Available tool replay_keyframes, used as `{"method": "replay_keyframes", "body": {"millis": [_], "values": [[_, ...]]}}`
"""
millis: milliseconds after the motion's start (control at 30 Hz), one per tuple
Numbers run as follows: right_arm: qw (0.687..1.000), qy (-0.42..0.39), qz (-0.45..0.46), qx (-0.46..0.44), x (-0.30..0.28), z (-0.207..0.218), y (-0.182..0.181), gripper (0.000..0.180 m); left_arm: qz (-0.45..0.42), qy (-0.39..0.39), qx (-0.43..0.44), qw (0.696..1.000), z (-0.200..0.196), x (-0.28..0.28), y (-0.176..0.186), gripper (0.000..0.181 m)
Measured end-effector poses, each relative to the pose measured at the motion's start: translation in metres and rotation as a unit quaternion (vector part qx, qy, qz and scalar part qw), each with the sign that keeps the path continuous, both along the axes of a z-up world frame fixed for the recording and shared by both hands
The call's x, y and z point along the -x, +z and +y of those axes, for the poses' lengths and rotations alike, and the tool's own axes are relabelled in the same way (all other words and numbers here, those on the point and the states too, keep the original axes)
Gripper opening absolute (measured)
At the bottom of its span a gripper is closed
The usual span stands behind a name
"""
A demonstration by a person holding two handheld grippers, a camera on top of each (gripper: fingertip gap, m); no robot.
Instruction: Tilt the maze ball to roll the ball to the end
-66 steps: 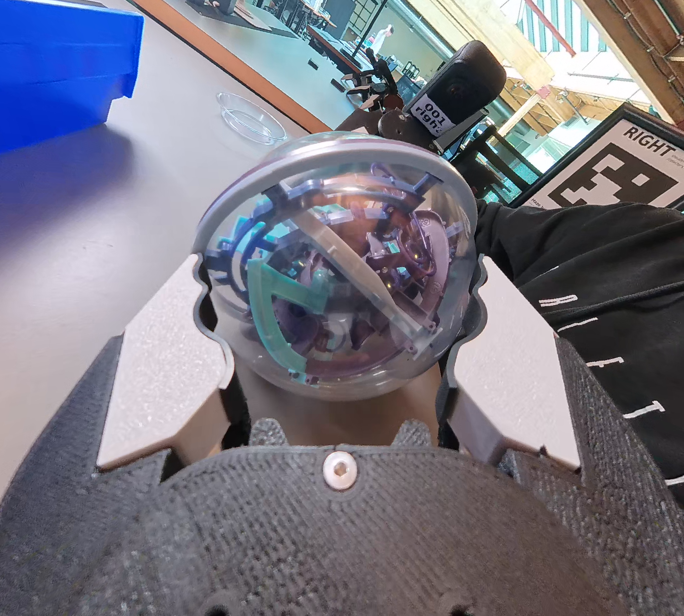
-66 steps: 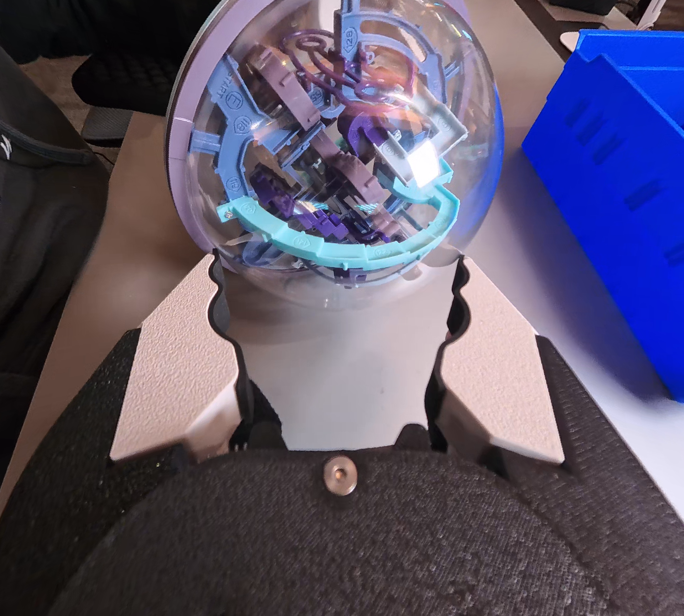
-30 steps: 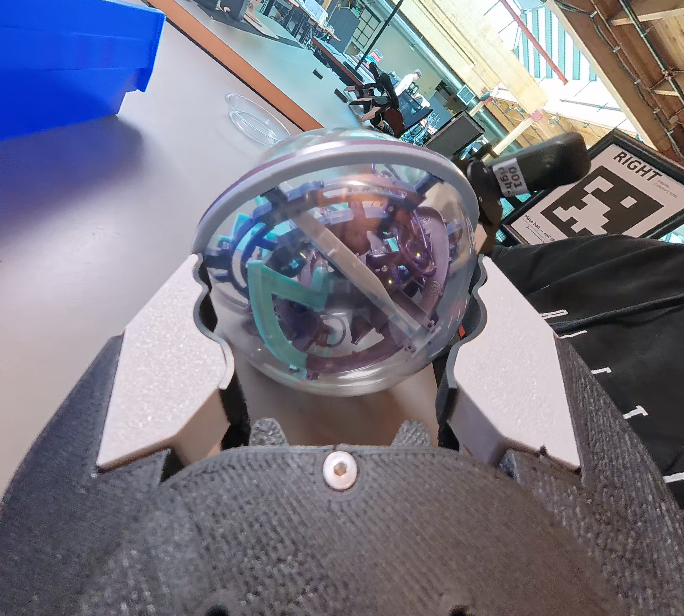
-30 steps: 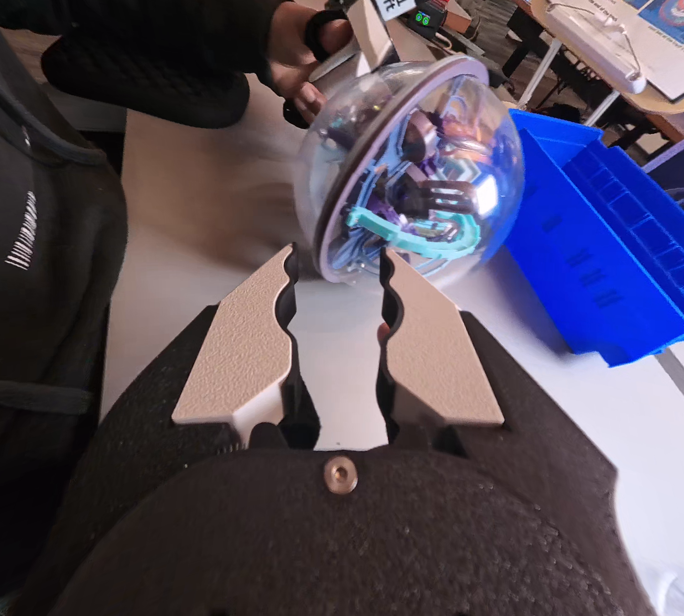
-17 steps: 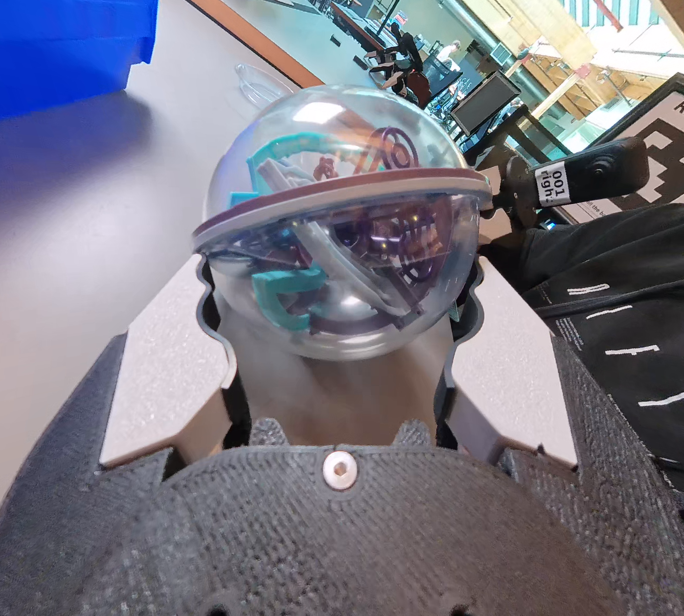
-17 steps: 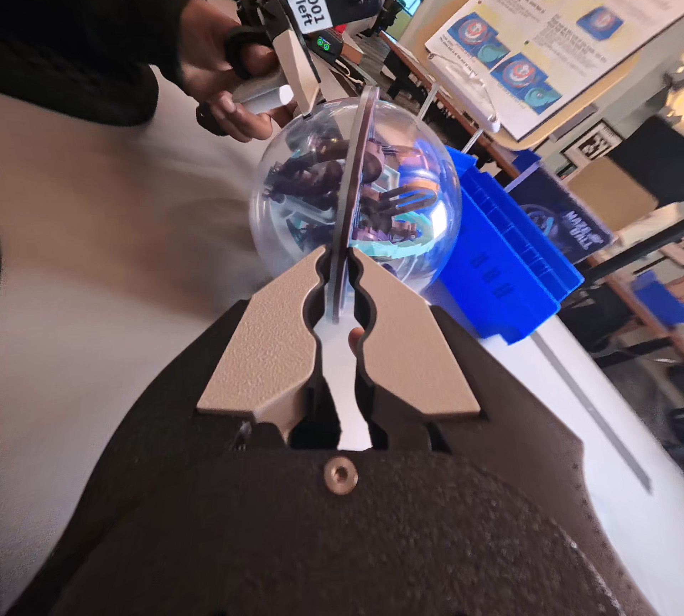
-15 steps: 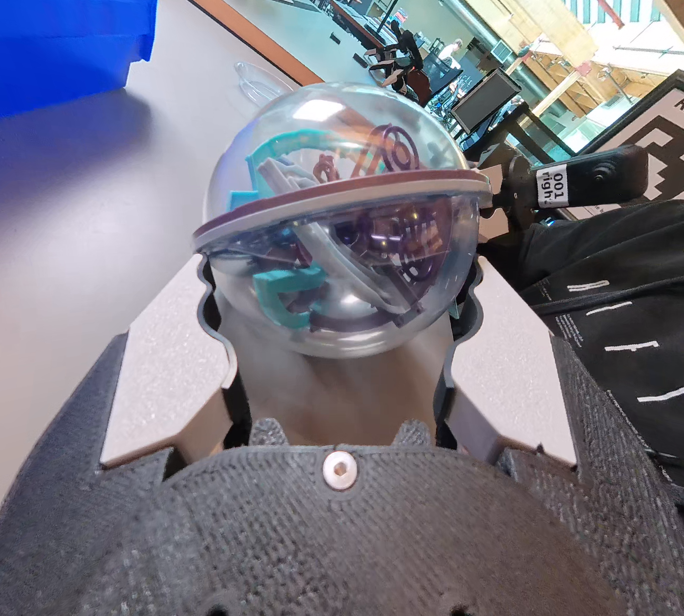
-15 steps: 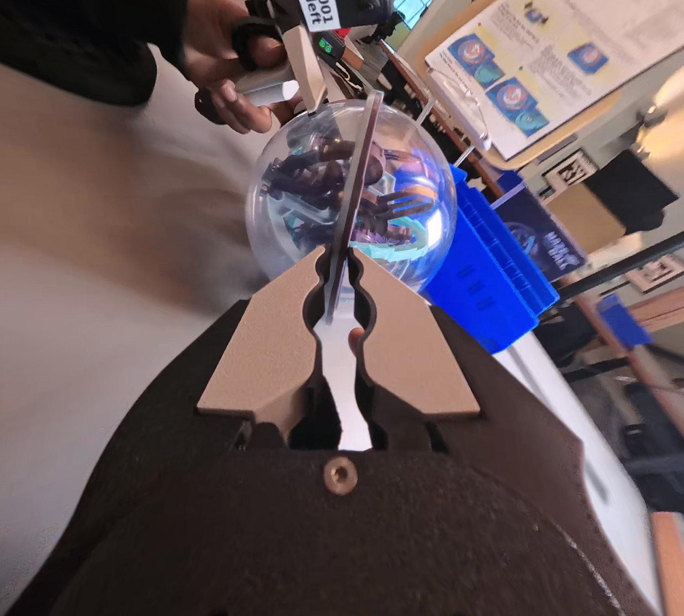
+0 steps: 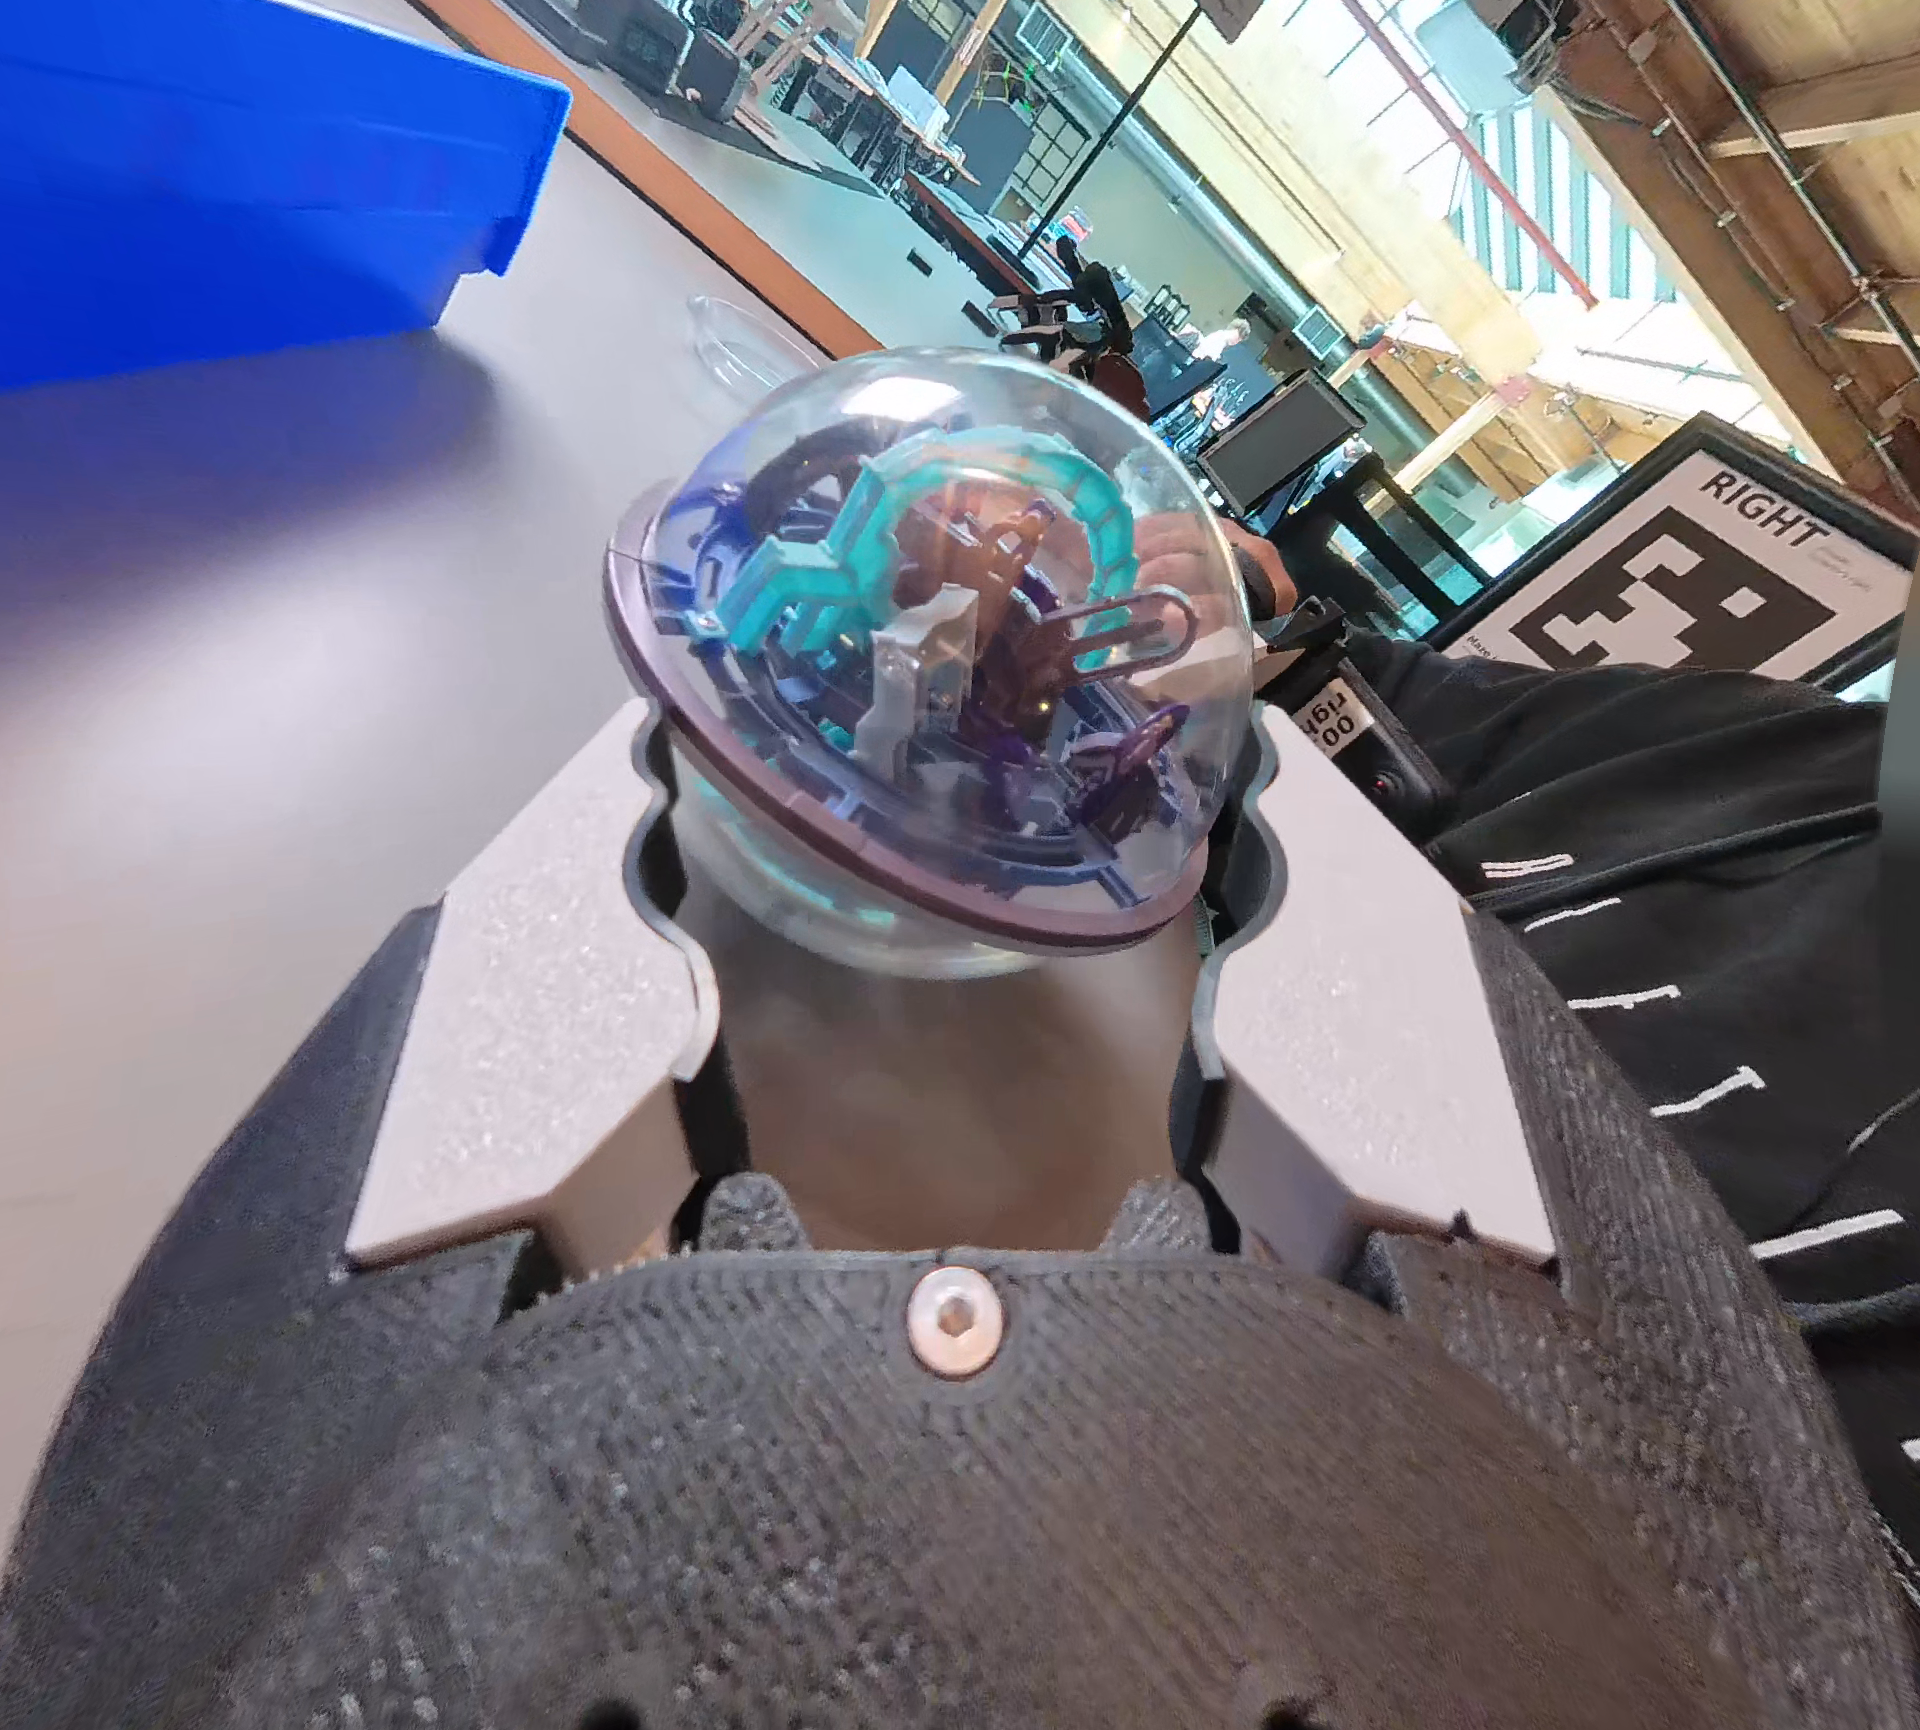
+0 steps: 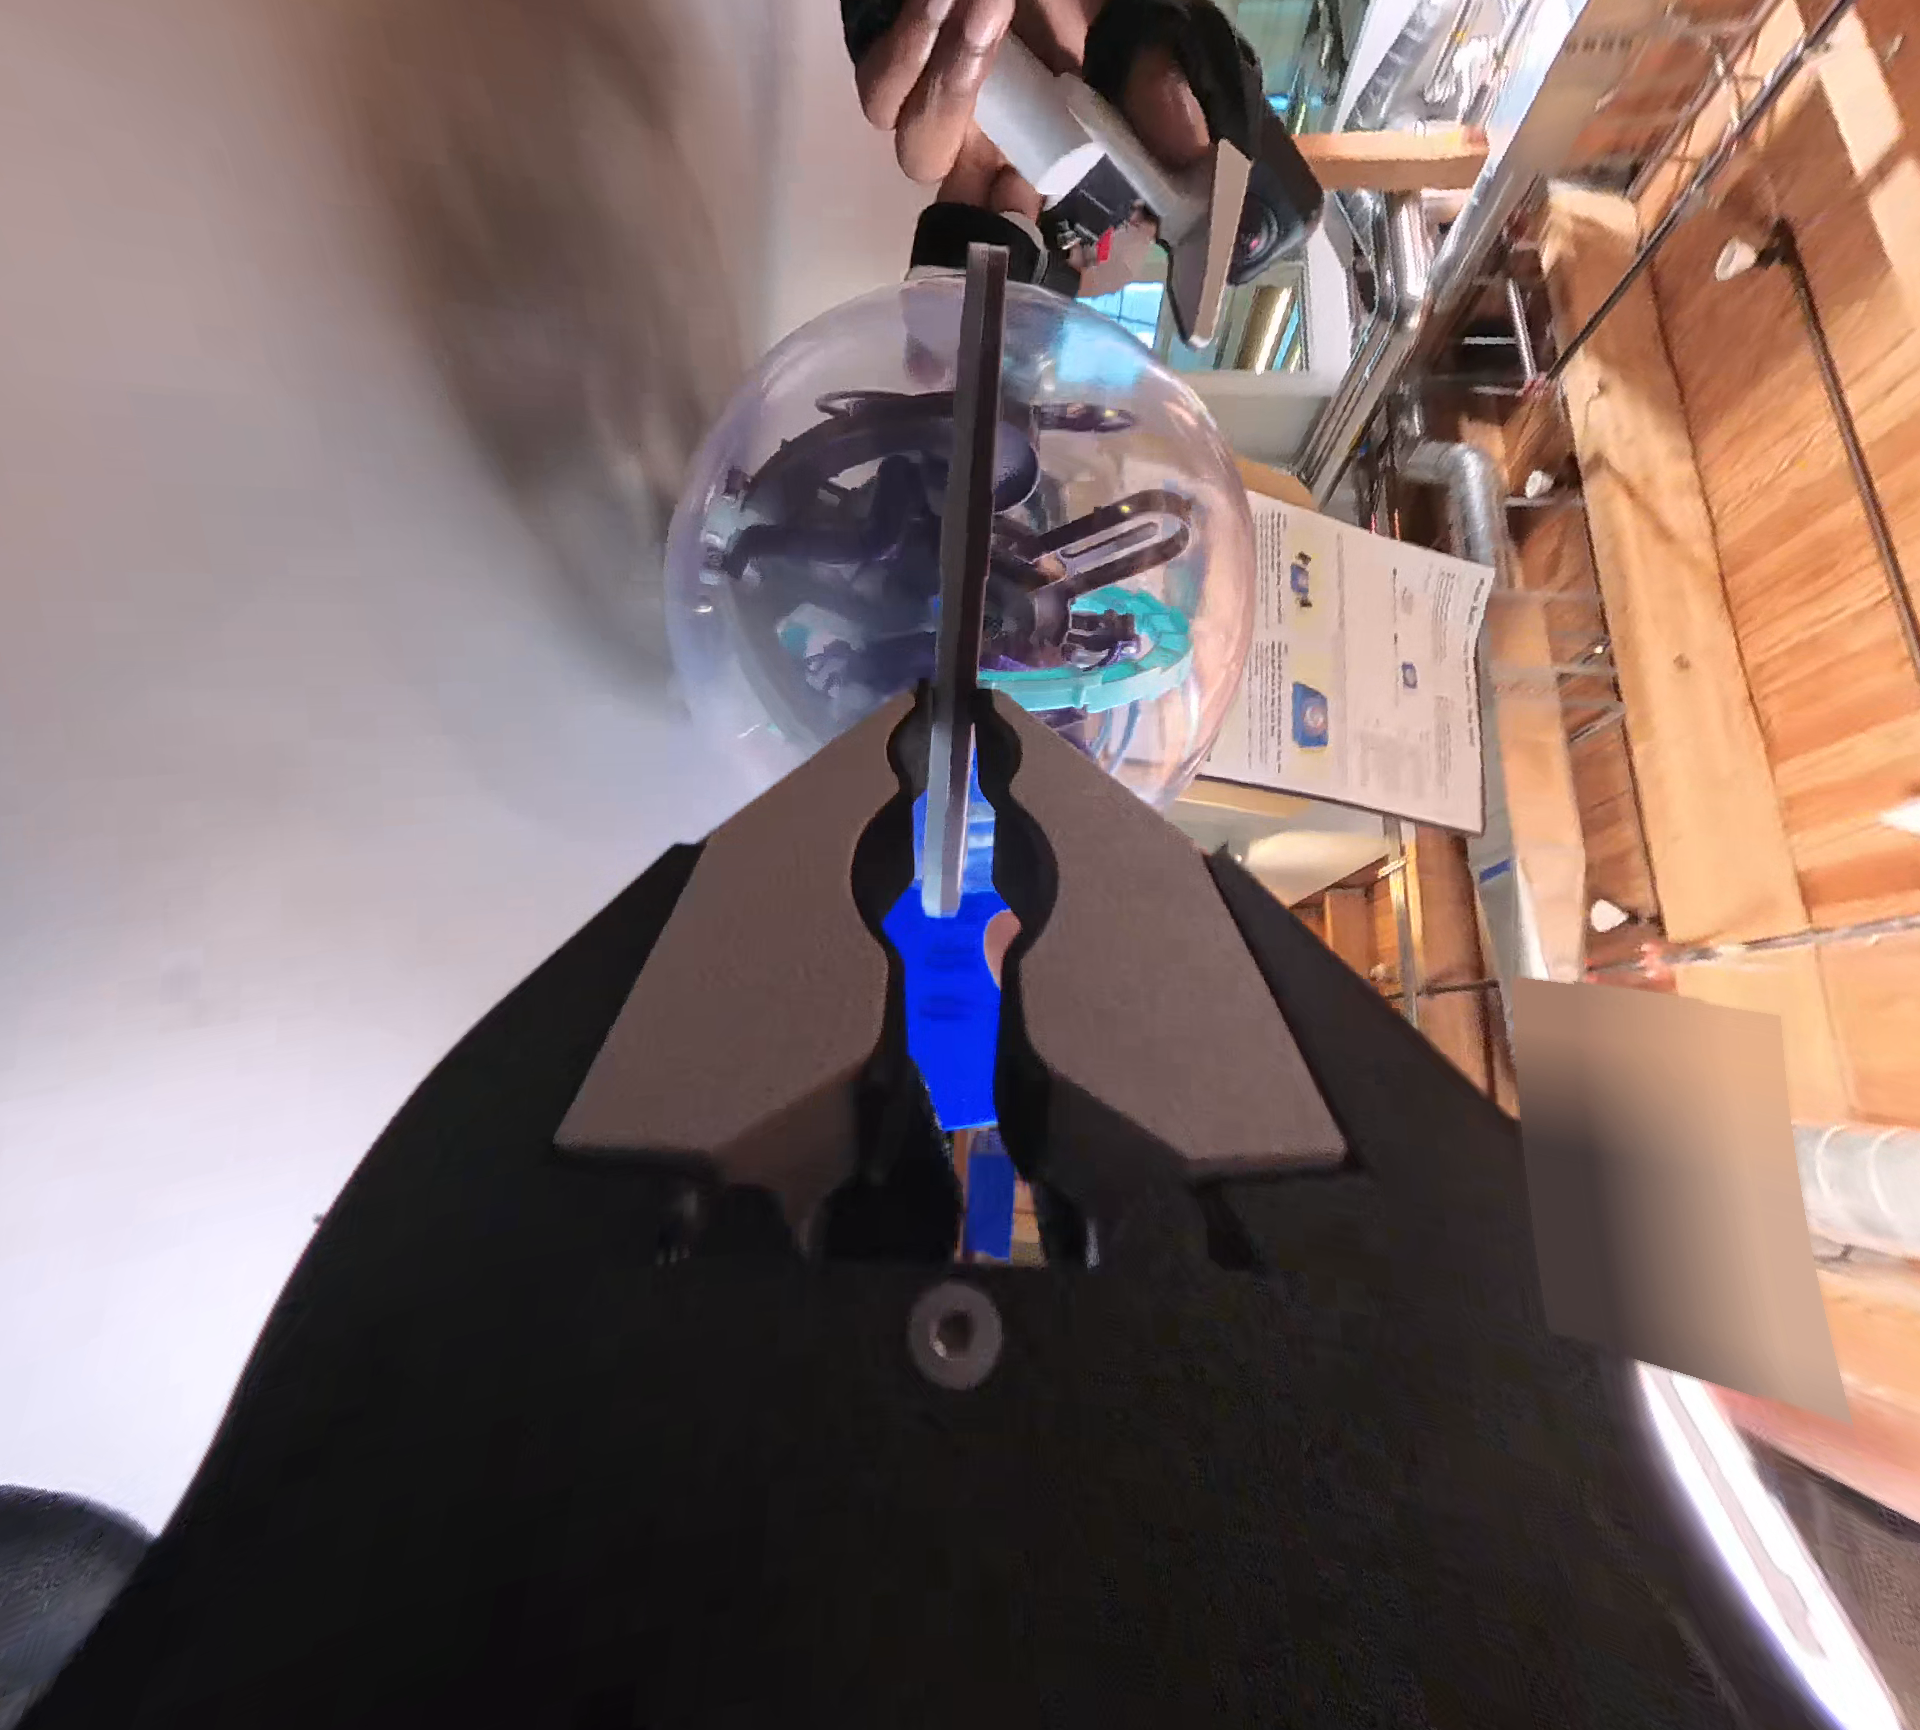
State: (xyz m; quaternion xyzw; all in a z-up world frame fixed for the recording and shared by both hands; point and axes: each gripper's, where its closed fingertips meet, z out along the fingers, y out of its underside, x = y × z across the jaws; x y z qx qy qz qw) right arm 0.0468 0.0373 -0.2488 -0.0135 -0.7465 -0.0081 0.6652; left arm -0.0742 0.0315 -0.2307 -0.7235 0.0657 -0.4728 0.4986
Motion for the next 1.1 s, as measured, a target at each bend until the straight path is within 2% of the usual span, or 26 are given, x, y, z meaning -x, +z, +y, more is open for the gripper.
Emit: {"method": "replay_keyframes", "body": {"millis": [133, 267, 367, 433, 500, 567, 633, 700, 800, 833, 867, 933, 1033, 1100], "values": [[0.999, 0.022, 0.003, -0.031, -0.002, -0.003, -0.003, 0.005, -0.01, 0.001, 0.002, 1.0, -0.003, 0.007, -0.004, 0.087], [1.0, 0.019, 0.013, -0.014, -0.004, -0.002, -0.002, 0.01, -0.016, -0.001, 0.006, 1.0, -0.006, 0.01, -0.007, 0.072], [0.997, 0.006, 0.01, 0.074, -0.01, 0.004, 0.005, 0.032, -0.014, -0.007, 0.006, 1.0, -0.008, 0.01, -0.009, 0.066], [0.978, -0.014, -0.022, 0.209, -0.016, 0.01, 0.006, 0.041, -0.01, -0.013, 0.009, 1.0, -0.01, 0.009, -0.01, 0.064], [0.918, -0.04, -0.077, 0.386, -0.02, 0.017, 0.001, 0.054, -0.009, -0.014, 0.015, 1.0, -0.011, 0.011, -0.013, 0.063], [0.822, -0.049, -0.128, 0.552, -0.023, 0.022, 0.001, 0.06, -0.005, -0.017, 0.026, 0.999, -0.011, 0.01, -0.018, 0.061], [0.716, -0.052, -0.169, 0.675, -0.022, 0.03, 0.002, 0.058, -0.004, -0.03, 0.034, 0.999, -0.013, 0.004, -0.021, 0.059], [0.616, -0.054, -0.208, 0.758, -0.02, 0.04, -0.001, 0.057, -0.008, -0.044, 0.033, 0.998, -0.014, -0.003, -0.02, 0.056], [0.447, -0.02, -0.241, 0.861, -0.012, 0.05, 0.001, 0.051, -0.002, -0.041, 0.035, 0.999, -0.013, -0.005, -0.021, 0.052], [0.406, -0.012, -0.235, 0.883, -0.008, 0.056, 0.002, 0.042, 0.001, -0.035, 0.04, 0.999, -0.011, -0.005, -0.024, 0.053], [0.384, -0.012, -0.226, 0.895, -0.004, 0.063, 0.001, 0.032, -0.001, -0.03, 0.041, 0.999, -0.01, -0.003, -0.024, 0.053], [0.386, -0.01, -0.216, 0.897, 0.0, 0.068, -0.003, 0.018, -0.008, -0.022, 0.044, 0.999, -0.009, 0.0, -0.024, 0.05], [0.436, -0.008, -0.222, 0.872, -0.002, 0.062, -0.006, 0.001, 0.0, -0.022, 0.029, 0.999, -0.011, 0.004, -0.023, 0.038], [0.467, -0.004, -0.23, 0.854, -0.005, 0.055, -0.007, 0.0, 0.004, -0.019, 0.021, 1.0, -0.012, 0.006, -0.021, 0.028]]}}
